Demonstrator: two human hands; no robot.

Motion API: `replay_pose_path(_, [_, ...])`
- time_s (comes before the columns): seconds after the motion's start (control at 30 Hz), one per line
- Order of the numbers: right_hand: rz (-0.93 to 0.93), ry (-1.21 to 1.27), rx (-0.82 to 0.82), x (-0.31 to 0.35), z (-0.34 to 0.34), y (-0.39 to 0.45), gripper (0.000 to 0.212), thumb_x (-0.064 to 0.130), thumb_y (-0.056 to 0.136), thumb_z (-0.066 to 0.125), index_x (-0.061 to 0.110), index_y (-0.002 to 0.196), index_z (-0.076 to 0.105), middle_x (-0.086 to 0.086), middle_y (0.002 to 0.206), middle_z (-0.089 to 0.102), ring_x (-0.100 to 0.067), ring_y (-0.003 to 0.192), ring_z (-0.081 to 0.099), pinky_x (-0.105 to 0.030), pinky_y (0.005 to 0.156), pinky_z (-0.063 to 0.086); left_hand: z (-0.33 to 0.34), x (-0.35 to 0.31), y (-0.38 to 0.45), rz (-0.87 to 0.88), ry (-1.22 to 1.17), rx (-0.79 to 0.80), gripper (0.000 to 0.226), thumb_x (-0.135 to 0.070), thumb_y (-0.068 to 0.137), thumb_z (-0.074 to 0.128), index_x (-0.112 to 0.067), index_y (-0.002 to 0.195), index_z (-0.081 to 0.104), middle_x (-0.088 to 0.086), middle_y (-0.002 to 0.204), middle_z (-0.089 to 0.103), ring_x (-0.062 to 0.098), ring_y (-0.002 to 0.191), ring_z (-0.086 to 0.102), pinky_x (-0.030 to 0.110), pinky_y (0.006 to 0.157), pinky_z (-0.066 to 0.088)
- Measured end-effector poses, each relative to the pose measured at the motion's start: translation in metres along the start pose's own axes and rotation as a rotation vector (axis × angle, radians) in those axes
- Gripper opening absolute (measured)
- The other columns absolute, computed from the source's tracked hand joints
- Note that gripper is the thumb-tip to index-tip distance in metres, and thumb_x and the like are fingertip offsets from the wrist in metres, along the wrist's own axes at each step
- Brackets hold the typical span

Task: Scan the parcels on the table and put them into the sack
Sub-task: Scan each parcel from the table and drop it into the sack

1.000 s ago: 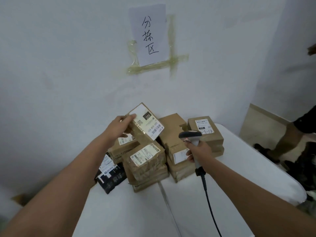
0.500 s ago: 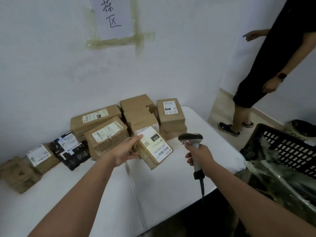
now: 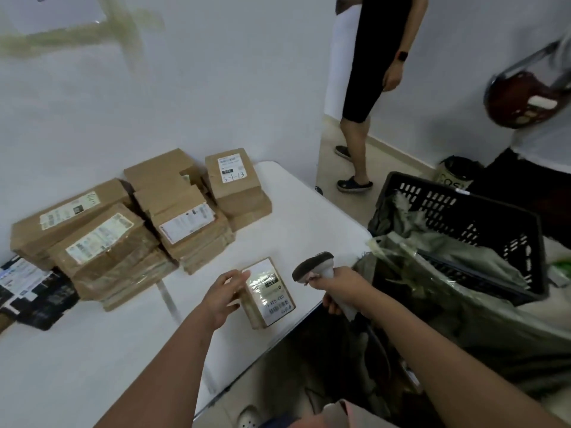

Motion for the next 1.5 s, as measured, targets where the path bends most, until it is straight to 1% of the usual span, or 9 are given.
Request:
replay_pose_path(0.1, [0.002, -0.072, 0.044, 0.006, 0.003, -0.003, 0.028, 0.033, 0.091, 0.063, 0.006, 0.098, 0.062, -0.004, 0.058, 0.065, -0.014, 0.045, 0.059, -0.024, 0.048, 0.048, 0.004, 0.002, 0.01, 0.001, -0.03, -0.007, 0.049, -0.037, 0.077, 0.082, -0.025, 0.12, 0.061, 0.008, 0.12, 0.065, 0.027, 0.11, 0.061, 0.04, 0.095, 0.048])
replay_pose_path(0.17, [0.007, -0.075, 0.053, 0.011, 0.005, -0.003, 0.026, 0.032, 0.092, 0.063, 0.006, 0.097, 0.061, -0.004, 0.059, 0.064, -0.013, 0.044, 0.059, -0.022, 0.046, 0.047, 0.006, 0.0, 0.016, 0.001, -0.038, -0.009, 0.05, -0.035, 0.079, 0.081, -0.024, 0.122, 0.059, 0.007, 0.12, 0.064, 0.027, 0.111, 0.06, 0.042, 0.099, 0.048])
replay_pose_path(0.27, [0.021, -0.046, 0.061, 0.019, 0.007, 0.0, 0.029, 0.031, 0.092, 0.063, 0.004, 0.101, 0.06, -0.006, 0.06, 0.063, -0.013, 0.043, 0.057, -0.021, 0.046, 0.046, 0.006, -0.005, 0.025, 0.005, -0.056, -0.005, 0.053, -0.034, 0.081, 0.08, -0.022, 0.127, 0.057, 0.007, 0.123, 0.063, 0.029, 0.119, 0.059, 0.044, 0.102, 0.047])
replay_pose_path(0.4, [0.043, -0.029, 0.069, 0.024, 0.009, 0.007, 0.033, 0.032, 0.091, 0.064, 0.002, 0.104, 0.059, -0.007, 0.061, 0.063, -0.014, 0.044, 0.057, -0.022, 0.047, 0.046, 0.004, -0.011, 0.033, 0.016, -0.111, -0.017, 0.051, -0.031, 0.082, 0.079, -0.02, 0.126, 0.056, 0.007, 0.121, 0.065, 0.029, 0.116, 0.06, 0.044, 0.102, 0.049])
replay_pose_path(0.67, [0.051, -0.041, 0.092, 0.035, 0.009, 0.013, 0.036, 0.03, 0.091, 0.064, -0.002, 0.107, 0.059, -0.01, 0.062, 0.062, -0.018, 0.046, 0.055, -0.024, 0.048, 0.044, -0.003, -0.019, 0.046, 0.007, -0.174, -0.04, 0.049, -0.034, 0.083, 0.078, -0.02, 0.125, 0.056, 0.006, 0.119, 0.064, 0.031, 0.115, 0.059, 0.043, 0.097, 0.052])
replay_pose_path(0.83, [0.025, -0.062, 0.094, 0.043, 0.008, 0.012, 0.028, 0.029, 0.09, 0.064, 0.003, 0.096, 0.056, -0.011, 0.063, 0.061, -0.017, 0.043, 0.052, -0.023, 0.046, 0.043, -0.008, -0.02, 0.051, 0.0, -0.21, -0.044, 0.044, -0.034, 0.08, 0.08, -0.022, 0.117, 0.059, 0.008, 0.121, 0.065, 0.031, 0.114, 0.06, 0.042, 0.092, 0.054])
replay_pose_path(0.97, [0.011, -0.074, 0.092, 0.045, 0.007, 0.01, 0.027, 0.028, 0.09, 0.064, 0.003, 0.094, 0.056, -0.012, 0.064, 0.061, -0.018, 0.045, 0.052, -0.024, 0.046, 0.042, -0.009, -0.021, 0.053, 0.01, -0.206, -0.028, 0.05, -0.035, 0.081, 0.079, -0.019, 0.125, 0.059, 0.011, 0.12, 0.067, 0.032, 0.11, 0.062, 0.04, 0.083, 0.056])
replay_pose_path(1.17, [-0.002, -0.07, 0.076, 0.047, 0.006, 0.006, 0.026, 0.028, 0.089, 0.064, 0.004, 0.094, 0.056, -0.01, 0.062, 0.06, -0.017, 0.044, 0.051, -0.023, 0.047, 0.042, -0.007, -0.024, 0.054, 0.011, -0.219, -0.037, 0.043, -0.032, 0.083, 0.077, -0.018, 0.12, 0.06, 0.01, 0.115, 0.068, 0.03, 0.107, 0.062, 0.04, 0.083, 0.056])
replay_pose_path(1.5, [0.009, -0.039, 0.063, 0.041, 0.001, 0.004, 0.027, 0.03, 0.09, 0.063, 0.004, 0.093, 0.057, -0.008, 0.059, 0.061, -0.015, 0.041, 0.052, -0.023, 0.047, 0.043, -0.005, -0.024, 0.056, 0.013, -0.164, -0.012, 0.055, -0.037, 0.078, 0.081, -0.019, 0.124, 0.06, 0.012, 0.124, 0.066, 0.033, 0.113, 0.062, 0.044, 0.091, 0.057])
Point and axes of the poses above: each hand's wrist, its own y-axis towards the middle knuckle, its own z-axis out of the palm, x = y × z, the point moved 2 cm from there along y, towards the middle knuckle
